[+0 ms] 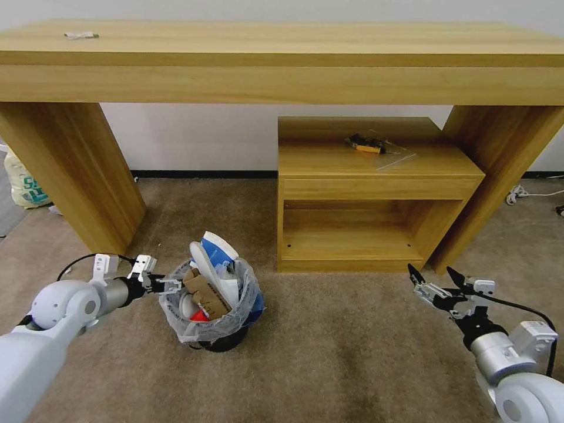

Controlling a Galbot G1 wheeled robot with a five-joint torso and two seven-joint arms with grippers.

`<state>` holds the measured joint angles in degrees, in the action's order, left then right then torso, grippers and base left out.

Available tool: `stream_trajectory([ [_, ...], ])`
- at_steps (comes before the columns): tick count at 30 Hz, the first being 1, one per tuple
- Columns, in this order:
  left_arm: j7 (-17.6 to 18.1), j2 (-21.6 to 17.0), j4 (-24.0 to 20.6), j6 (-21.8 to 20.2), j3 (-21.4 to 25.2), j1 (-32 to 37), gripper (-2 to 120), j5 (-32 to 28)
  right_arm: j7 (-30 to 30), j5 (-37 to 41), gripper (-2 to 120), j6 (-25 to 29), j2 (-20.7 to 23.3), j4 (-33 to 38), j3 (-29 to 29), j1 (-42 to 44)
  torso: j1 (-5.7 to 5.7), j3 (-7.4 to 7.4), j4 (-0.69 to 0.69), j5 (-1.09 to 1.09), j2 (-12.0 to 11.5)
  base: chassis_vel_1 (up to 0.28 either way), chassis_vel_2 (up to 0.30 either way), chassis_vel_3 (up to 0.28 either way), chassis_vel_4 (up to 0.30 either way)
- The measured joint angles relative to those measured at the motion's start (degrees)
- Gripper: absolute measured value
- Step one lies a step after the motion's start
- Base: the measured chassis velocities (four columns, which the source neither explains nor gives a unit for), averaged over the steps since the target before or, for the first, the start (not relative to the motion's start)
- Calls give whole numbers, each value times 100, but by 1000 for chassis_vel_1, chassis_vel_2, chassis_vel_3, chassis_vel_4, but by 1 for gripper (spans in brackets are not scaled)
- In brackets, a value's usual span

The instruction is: Pick up the trash bin and place the garbage on the floor into it.

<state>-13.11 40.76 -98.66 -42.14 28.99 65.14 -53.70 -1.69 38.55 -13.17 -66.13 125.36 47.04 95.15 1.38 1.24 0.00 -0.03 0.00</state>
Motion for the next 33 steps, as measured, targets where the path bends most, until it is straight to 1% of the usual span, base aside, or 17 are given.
stream_trajectory([
  [2, 76, 64, -192, 0, 332, 149, 100, -187, 7, -39, 100, -5, 4, 35, 1, -1, 0, 0, 0, 1, 0, 0, 0, 0, 0],
  [4, 112, 79, -218, 0, 374, 165, 100, -217, 8, -54, 100, -5, 4, 41, 3, -1, 0, 0, 0, 1, 0, 0, 0, 0, 0],
  [6, 516, 265, -489, 31, 699, 349, 100, -486, 15, -145, 100, -5, 1, 102, 14, 18, 0, 0, -1, 2, 0, 0, 0, 0, 0],
  [8, 558, 304, -533, 69, 751, 393, 100, -500, 18, -157, 100, -5, 2, 117, 16, 24, 0, 0, -1, 1, 0, 0, 0, 0, 0],
  [10, 917, 621, -828, 489, 1073, 723, 100, -494, 31, -249, 100, -5, -11, 215, 28, 51, 0, 0, 0, 1, 0, 0, 0, 0, 0],
  [13, 1105, 798, -969, 692, 1217, 904, 100, -513, 59, -296, 100, -7, -34, 269, 28, 61, 0, 0, 0, 0, 0, 0, 0, 0, 0],
  [14, 1306, 1040, -1128, 1140, 1384, 1167, 100, -351, 86, -395, 100, -8, -80, 336, 18, 99, 0, -1, 0, 0, 0, 0, 0, 0, 0],
  [16, 1340, 1094, -1165, 1262, 1421, 1224, 100, -295, 89, -423, 100, -8, -99, 353, 16, 112, 0, 0, -1, 0, 0, 0, 0, 0, 0],
  [18, 1534, 1494, -1486, 1923, 1698, 1622, 100, 36, 92, -655, 100, 6, -261, 500, 9, 222, 0, -1, 0, 0, 0, 0, 0, 0, 0],
  [19, 1534, 1494, -1486, 1923, 1698, 1622, 100, 36, 92, -655, 100, 6, -261, 500, 9, 222, 0, -1, 0, 0, 0, 0, 0, 0, 0],
  [22, 1572, 1988, -1922, 2469, 2053, 2107, 100, 569, 57, -1120, 100, 169, -520, 667, 21, 416, 0, -1, 0, 2, 0, 0, 0, 0, 0],
  [23, 1572, 1988, -1922, 2469, 2053, 2107, 100, 569, 57, -1120, 100, 169, -520, 667, 21, 416, 0, -1, 0, 2, 0, 0, 0, 0, 0],
  [26, 1272, 2476, -2205, 2934, 2354, 2566, 100, 1455, -146, -1754, 100, 408, -839, 830, 24, 717, 0, -1, 0, 1, 0, 0, 0, 0, 0],
  [27, 1272, 2476, -2205, 2934, 2354, 2566, 100, 1455, -146, -1754, 100, 408, -839, 830, 24, 717, 0, -1, 0, 1, 0, 0, 0, 0, 0],
  [29, 1136, 2816, -2408, 3181, 2493, 2891, 100, 1989, -310, -2248, 100, 658, -1098, 962, 11, 1008, 0, -1, 0, 1, 0, 0, 0, 0, 0],
  [30, 1136, 2816, -2408, 3181, 2493, 2891, 100, 1989, -310, -2248, 100, 658, -1098, 962, 11, 1008, 0, -1, 0, 1, 0, 0, 0, 0, 0],
  [33, 1030, 3260, -2658, 3412, 2634, 3270, 100, 2427, -491, -2713, 100, 1079, -1454, 1141, 37, 1418, -1, -1, 0, 0, 0, 0, 0, 0, 0],
])
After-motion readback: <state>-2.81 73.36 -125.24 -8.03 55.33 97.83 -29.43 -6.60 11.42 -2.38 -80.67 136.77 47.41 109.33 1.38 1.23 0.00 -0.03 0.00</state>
